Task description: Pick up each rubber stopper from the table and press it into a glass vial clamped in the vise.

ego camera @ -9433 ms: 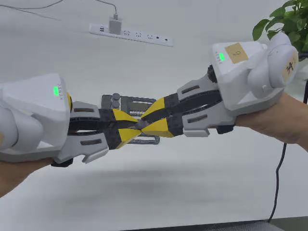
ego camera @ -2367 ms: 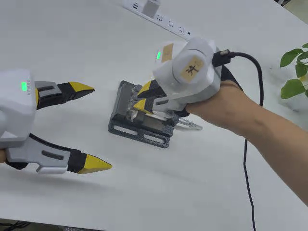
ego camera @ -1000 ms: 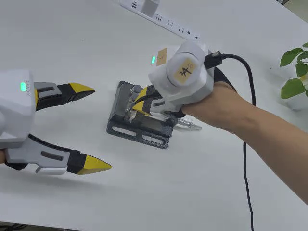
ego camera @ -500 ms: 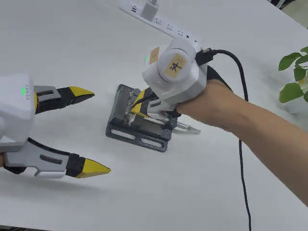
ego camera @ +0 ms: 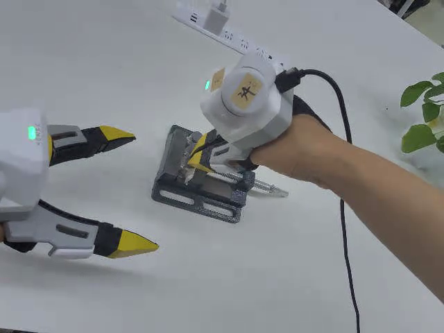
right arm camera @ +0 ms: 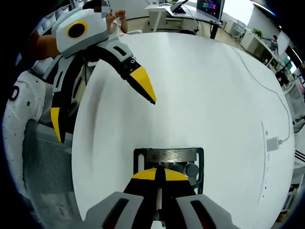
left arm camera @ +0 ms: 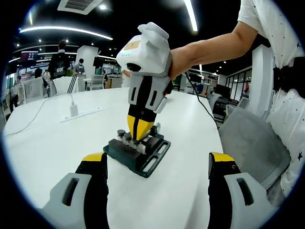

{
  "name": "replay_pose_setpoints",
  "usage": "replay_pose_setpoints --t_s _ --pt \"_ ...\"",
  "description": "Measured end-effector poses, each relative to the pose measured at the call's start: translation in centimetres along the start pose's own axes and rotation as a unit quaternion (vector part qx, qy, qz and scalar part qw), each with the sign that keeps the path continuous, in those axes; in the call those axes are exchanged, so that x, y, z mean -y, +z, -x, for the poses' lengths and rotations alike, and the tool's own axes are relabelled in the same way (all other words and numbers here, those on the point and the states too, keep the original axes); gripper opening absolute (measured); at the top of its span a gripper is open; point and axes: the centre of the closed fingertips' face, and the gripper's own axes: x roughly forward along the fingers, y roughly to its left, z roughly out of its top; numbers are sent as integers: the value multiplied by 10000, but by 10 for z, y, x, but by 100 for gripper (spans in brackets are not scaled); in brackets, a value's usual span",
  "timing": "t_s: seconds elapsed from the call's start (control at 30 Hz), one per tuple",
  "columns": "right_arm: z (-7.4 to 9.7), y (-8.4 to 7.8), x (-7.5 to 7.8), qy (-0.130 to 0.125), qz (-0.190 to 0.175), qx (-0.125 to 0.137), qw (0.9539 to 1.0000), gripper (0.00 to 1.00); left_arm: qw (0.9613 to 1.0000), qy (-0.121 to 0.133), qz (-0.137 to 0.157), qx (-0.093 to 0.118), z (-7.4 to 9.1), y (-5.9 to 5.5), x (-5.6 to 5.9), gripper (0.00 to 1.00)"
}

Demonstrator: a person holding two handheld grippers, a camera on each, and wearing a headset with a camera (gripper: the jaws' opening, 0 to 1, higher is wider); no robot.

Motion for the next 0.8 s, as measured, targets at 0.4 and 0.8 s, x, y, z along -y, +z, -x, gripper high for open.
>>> replay_pose_setpoints --t_s 0.4,0.8 --pt "-1 -2 -2 -269 514 -33 9983 0 10000 31 10 39 -1 4 0 85" --pt "-3 -2 0 -594 721 40 9956 0 10000 49 -12 46 -2 6 -3 85"
